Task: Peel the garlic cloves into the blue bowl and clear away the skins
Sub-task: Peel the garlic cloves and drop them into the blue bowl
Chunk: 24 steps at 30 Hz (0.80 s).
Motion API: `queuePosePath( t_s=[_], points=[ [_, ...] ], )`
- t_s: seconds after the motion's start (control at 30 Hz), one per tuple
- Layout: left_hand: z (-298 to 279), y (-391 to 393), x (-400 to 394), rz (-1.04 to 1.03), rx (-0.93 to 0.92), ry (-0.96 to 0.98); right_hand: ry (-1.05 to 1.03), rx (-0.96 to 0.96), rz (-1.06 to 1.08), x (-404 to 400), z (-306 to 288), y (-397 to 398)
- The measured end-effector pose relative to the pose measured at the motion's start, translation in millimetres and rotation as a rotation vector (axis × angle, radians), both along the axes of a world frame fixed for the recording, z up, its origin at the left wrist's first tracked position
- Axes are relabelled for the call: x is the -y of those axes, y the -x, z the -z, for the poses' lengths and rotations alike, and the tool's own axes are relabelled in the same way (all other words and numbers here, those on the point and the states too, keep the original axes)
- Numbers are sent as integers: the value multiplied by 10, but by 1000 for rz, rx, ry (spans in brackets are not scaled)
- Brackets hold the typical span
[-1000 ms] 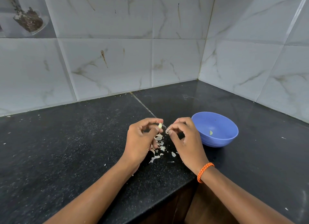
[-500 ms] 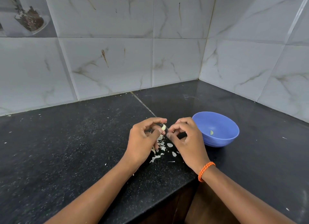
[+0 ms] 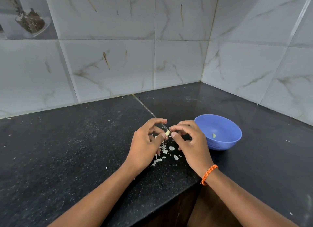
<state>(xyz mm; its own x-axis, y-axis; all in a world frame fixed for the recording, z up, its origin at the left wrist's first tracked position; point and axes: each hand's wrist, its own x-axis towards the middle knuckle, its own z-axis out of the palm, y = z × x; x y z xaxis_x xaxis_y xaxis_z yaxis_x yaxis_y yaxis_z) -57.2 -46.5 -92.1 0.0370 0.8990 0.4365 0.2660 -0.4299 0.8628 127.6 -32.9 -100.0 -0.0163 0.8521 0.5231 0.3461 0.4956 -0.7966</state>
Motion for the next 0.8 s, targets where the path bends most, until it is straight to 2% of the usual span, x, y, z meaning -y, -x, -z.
queuePosePath(
  t_s=[0.3,0.57,0.8],
  points=[
    [-10,14,-3,6,-46,-5,92,-92,-148,25,-16,-1],
    [15,26,-39,15,93,56,78,-76,-125,43,-36,7],
    [21,25,-47,5,93,47,41,-64,-35,34,-27,1]
  ],
)
